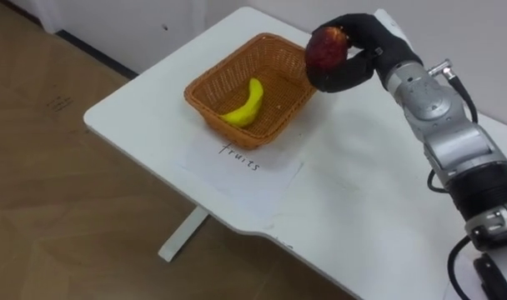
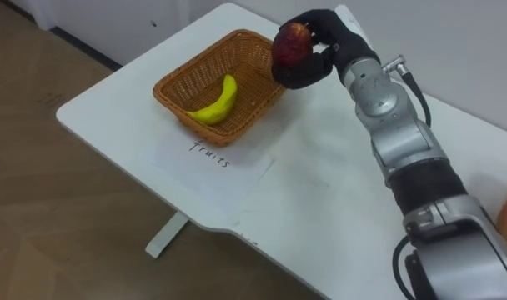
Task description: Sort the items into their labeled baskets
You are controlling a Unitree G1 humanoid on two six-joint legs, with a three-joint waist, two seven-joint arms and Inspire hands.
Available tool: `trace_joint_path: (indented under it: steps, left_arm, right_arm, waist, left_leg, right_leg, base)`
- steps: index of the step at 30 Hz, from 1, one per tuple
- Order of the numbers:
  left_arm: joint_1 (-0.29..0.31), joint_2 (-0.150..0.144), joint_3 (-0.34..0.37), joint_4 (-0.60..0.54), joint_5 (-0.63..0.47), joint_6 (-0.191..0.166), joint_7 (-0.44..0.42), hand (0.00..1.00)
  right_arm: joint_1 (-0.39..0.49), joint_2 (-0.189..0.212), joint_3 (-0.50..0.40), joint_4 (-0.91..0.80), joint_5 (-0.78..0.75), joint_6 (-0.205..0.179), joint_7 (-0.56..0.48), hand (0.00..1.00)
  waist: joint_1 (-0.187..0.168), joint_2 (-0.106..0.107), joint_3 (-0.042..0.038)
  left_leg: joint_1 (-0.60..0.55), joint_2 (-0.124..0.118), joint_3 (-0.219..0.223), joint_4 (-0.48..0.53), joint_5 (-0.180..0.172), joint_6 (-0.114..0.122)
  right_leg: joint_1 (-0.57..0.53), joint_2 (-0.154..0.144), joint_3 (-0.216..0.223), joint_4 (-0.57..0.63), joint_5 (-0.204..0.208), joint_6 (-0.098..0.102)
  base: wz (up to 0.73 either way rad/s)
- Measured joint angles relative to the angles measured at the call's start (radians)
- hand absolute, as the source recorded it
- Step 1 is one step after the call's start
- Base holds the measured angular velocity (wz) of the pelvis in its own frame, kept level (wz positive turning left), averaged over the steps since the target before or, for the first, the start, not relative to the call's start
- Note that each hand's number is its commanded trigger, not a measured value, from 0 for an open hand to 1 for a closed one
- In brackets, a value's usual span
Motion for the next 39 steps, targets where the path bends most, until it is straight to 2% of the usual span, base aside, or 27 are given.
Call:
trace_joint_path:
  steps: [14,20,32,35,37,38,39]
  left_arm:
    - [0.003,0.001,0.010,-0.004,0.004,0.002,-0.073,0.00]
    - [0.010,0.006,0.041,-0.010,0.003,0.007,-0.095,0.00]
    - [0.037,0.010,0.045,-0.026,0.003,0.009,-0.108,0.00]
    - [0.049,0.012,0.049,-0.046,0.003,0.009,-0.107,0.00]
    - [0.048,0.012,0.049,-0.046,0.002,0.009,-0.107,0.00]
    - [0.048,0.012,0.049,-0.046,0.002,0.009,-0.107,0.00]
    - [0.048,0.012,0.049,-0.046,0.002,0.009,-0.107,0.00]
  right_arm:
    - [0.000,0.001,0.001,-0.002,-0.020,0.002,-0.012,1.00]
    - [0.000,0.003,0.002,-0.004,-0.012,0.003,-0.049,1.00]
    - [0.000,0.007,0.044,0.008,0.006,0.004,-0.061,1.00]
    - [0.000,0.007,0.047,0.008,0.008,0.019,-0.059,1.00]
    - [0.000,0.007,0.054,0.011,0.010,0.025,-0.057,0.64]
    - [0.000,0.007,0.062,0.015,0.010,0.025,-0.055,0.52]
    - [0.000,0.007,0.072,0.016,0.010,0.026,-0.054,0.48]
  waist:
    - [0.040,-0.003,0.0008]
    - [0.054,-0.016,0.0004]
    - [0.054,-0.020,0.0012]
    - [0.057,-0.025,0.0005]
    - [0.057,-0.027,0.0008]
    - [0.057,-0.029,0.0012]
    - [0.057,-0.031,0.0015]
  left_leg:
    - [0.000,-0.001,-0.012,-0.002,0.000,0.000]
    - [0.006,-0.003,-0.019,-0.002,0.000,0.000]
    - [0.018,-0.004,-0.023,-0.001,-0.001,-0.001]
    - [0.018,-0.006,-0.023,-0.003,-0.001,-0.001]
    - [0.018,-0.007,-0.023,-0.001,-0.001,0.000]
    - [0.018,-0.007,-0.023,0.001,0.000,0.000]
    - [0.018,-0.007,-0.023,0.001,-0.001,0.000]
  right_leg:
    - [0.003,0.000,0.000,0.001,0.000,0.001]
    - [0.013,0.000,-0.001,0.002,-0.002,0.003]
    - [0.028,0.000,-0.005,0.002,-0.004,0.006]
    - [0.028,-0.002,-0.006,0.004,-0.004,0.006]
    - [0.028,-0.002,-0.008,0.005,-0.004,0.006]
    - [0.028,-0.003,-0.010,0.005,-0.004,0.006]
    - [0.028,-0.003,-0.013,0.005,-0.004,0.006]
  base:
    - [0.02]
    - [0.05]
    - [0.00]
    - [0.00]
    - [0.00]
    - [0.00]
    - [0.00]
